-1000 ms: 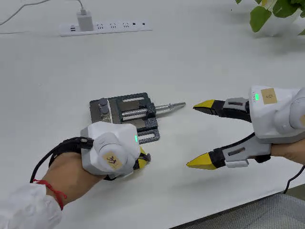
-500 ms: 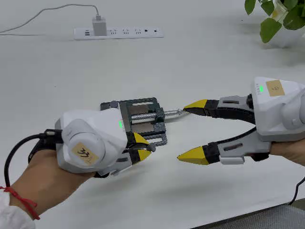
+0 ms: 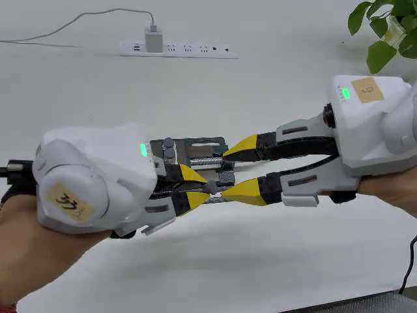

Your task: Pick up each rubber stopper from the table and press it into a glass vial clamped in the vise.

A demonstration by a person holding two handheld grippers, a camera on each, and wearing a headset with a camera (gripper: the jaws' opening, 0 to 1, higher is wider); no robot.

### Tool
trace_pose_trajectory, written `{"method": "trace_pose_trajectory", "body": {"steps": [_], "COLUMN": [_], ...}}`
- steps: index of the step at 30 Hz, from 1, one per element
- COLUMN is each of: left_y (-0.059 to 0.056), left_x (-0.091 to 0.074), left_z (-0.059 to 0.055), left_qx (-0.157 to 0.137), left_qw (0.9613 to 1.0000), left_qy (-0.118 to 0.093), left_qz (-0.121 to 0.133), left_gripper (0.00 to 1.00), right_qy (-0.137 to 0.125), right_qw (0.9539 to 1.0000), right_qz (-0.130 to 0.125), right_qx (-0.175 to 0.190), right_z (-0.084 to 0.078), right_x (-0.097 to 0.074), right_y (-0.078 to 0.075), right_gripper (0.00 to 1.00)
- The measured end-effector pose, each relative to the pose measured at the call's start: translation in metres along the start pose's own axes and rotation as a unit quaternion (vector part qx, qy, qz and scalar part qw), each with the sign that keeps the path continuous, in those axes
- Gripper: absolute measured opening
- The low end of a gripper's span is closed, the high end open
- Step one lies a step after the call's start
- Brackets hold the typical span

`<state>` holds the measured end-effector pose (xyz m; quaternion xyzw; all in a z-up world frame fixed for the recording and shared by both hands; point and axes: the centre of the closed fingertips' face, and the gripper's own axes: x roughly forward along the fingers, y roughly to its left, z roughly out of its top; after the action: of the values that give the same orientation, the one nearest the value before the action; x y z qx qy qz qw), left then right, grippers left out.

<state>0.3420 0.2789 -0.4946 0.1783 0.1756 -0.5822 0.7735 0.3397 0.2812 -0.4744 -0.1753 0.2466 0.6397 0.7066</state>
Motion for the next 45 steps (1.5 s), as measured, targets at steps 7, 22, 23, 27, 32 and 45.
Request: {"method": "trace_pose_trajectory", "body": {"steps": [7,22,23,27,32,45], "left_y": [0.001,0.001,0.001,0.001,0.001,0.0], "left_x": [-0.009,-0.012,-0.012,-0.013,-0.012,-0.012], "left_z": [0.007,0.012,0.012,0.013,0.013,0.011], "left_qx": [-0.004,-0.005,-0.004,-0.006,-0.007,-0.006], "left_qw": [0.9998,0.9996,0.9997,0.9996,0.9996,0.9997], "left_qy": [-0.013,-0.023,-0.023,-0.025,-0.023,-0.021], "left_qz": [0.01,0.013,0.012,0.013,0.012,0.011], "left_gripper": [0.03,0.03,0.03,0.03,0.03,0.03], "right_qy": [0.009,0.012,0.012,0.012,0.015,0.019], "right_qw": [0.9997,0.9994,0.9994,0.9994,0.9993,0.9991], "right_qz": [0.021,0.032,0.032,0.031,0.032,0.033], "right_qx": [0.0,-0.007,-0.008,-0.008,-0.011,-0.018], "right_z": [0.002,0.006,0.006,0.007,0.006,0.006], "right_x": [0.006,0.009,0.009,0.008,0.008,0.01], "right_y": [0.008,0.01,0.01,0.01,0.01,0.012], "right_gripper": [0.16,0.08,0.08,0.08,0.07,0.06]}}
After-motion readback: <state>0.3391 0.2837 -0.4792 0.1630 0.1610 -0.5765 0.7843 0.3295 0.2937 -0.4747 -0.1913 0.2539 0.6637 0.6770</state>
